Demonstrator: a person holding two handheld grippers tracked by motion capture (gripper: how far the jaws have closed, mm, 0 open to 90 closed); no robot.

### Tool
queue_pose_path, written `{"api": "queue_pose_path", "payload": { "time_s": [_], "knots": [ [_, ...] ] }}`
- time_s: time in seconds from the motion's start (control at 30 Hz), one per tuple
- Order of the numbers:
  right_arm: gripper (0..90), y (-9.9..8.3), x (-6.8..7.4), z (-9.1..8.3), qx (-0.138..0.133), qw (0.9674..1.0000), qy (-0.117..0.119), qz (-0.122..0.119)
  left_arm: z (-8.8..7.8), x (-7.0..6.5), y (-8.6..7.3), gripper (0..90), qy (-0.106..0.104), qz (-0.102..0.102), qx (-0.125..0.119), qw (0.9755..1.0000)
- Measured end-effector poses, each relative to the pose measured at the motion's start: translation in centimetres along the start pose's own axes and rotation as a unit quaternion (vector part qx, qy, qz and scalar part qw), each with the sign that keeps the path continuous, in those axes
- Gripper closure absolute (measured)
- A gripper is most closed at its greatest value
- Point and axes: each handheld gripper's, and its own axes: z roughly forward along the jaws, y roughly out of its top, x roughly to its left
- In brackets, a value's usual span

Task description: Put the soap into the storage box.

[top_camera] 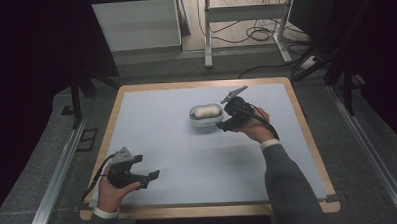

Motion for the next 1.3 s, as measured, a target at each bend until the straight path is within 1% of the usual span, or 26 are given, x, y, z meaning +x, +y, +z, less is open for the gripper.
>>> {"api": "queue_pose_path", "payload": {
  "time_s": [0.1,0.17,0.2,0.23,0.27,0.3,0.33,0.37,0.4,0.5,0.53,0.6,0.63,0.67,0.73,0.8,0.9,1.0,1.2,1.3],
  "knots": [
    [31.2,-2.0,0.3,-1.0,-0.011,0.9999,-0.003,0.009,0.0,-0.1,0.0,7.5,0.002,-0.002,-0.004,1.0000],
    [31.0,-3.3,0.5,-1.6,-0.021,0.9996,-0.001,0.020,0.1,-0.2,0.0,7.5,0.002,-0.002,-0.002,1.0000],
    [30.7,-4.7,0.7,-2.1,-0.031,0.9990,0.003,0.032,0.2,-0.2,0.0,7.5,0.003,-0.001,-0.001,1.0000],
    [30.7,-4.7,0.7,-2.1,-0.031,0.9990,0.003,0.032,0.2,-0.2,0.0,7.5,0.003,-0.001,0.000,1.0000],
    [30.7,-5.4,0.7,-2.4,-0.036,0.9986,0.002,0.038,0.2,-0.3,0.0,7.5,0.004,0.001,0.001,1.0000],
    [30.3,-6.9,1.0,-2.7,-0.041,0.9979,0.001,0.050,0.2,-0.3,0.0,7.5,0.005,0.002,0.001,1.0000],
    [30.3,-6.9,1.0,-2.7,-0.041,0.9979,0.001,0.050,0.2,-0.3,0.0,7.5,0.005,0.002,0.001,1.0000],
    [30.1,-8.4,1.3,-2.9,-0.044,0.9974,-0.003,0.058,0.2,-0.3,0.0,7.5,0.005,0.002,0.000,1.0000],
    [30.1,-8.4,1.3,-2.9,-0.044,0.9974,-0.003,0.058,0.1,-0.3,0.0,7.5,0.006,0.002,0.000,1.0000],
    [29.9,-10.7,1.6,-3.3,-0.046,0.9964,-0.011,0.071,0.1,-0.2,0.0,7.5,0.008,0.000,-0.001,1.0000],
    [29.8,-11.2,1.6,-3.4,-0.046,0.9960,-0.013,0.075,0.1,-0.2,0.0,7.5,0.009,0.000,0.000,1.0000],
    [29.8,-12.6,1.7,-3.7,-0.047,0.9952,-0.024,0.083,0.1,-0.2,0.0,7.5,0.010,0.000,0.000,1.0000],
    [29.7,-13.1,1.8,-3.8,-0.048,0.9947,-0.026,0.088,0.1,-0.2,0.0,7.5,0.010,0.000,0.001,0.9999],
    [29.9,-14.0,1.9,-4.1,-0.057,0.9931,-0.026,0.099,0.1,-0.2,0.0,7.5,0.011,0.000,0.001,0.9999],
    [29.7,-14.4,1.8,-4.1,-0.057,0.9927,-0.025,0.103,0.1,-0.2,0.0,7.5,0.010,0.000,0.000,0.9999],
    [29.5,-14.8,1.8,-4.2,-0.047,0.9932,-0.033,0.101,0.1,-0.2,0.0,7.5,0.011,0.001,0.000,0.9999],
    [29.7,-15.3,1.8,-4.3,-0.058,0.9909,-0.034,0.117,0.1,-0.2,0.0,7.5,0.010,0.001,-0.001,0.9999],
    [29.5,-15.5,1.9,-4.2,-0.055,0.9910,-0.038,0.116,0.1,-0.2,0.0,7.5,0.010,0.002,-0.001,0.9999],
    [29.0,-15.4,1.9,-4.4,-0.070,0.9898,-0.048,0.115,0.2,-0.2,0.0,7.5,0.010,0.003,0.000,0.9999],
    [27.2,-15.4,1.9,-4.4,-0.072,0.9893,-0.055,0.114,0.2,-0.2,0.0,7.5,0.010,0.003,0.001,0.9999]
  ]
}}
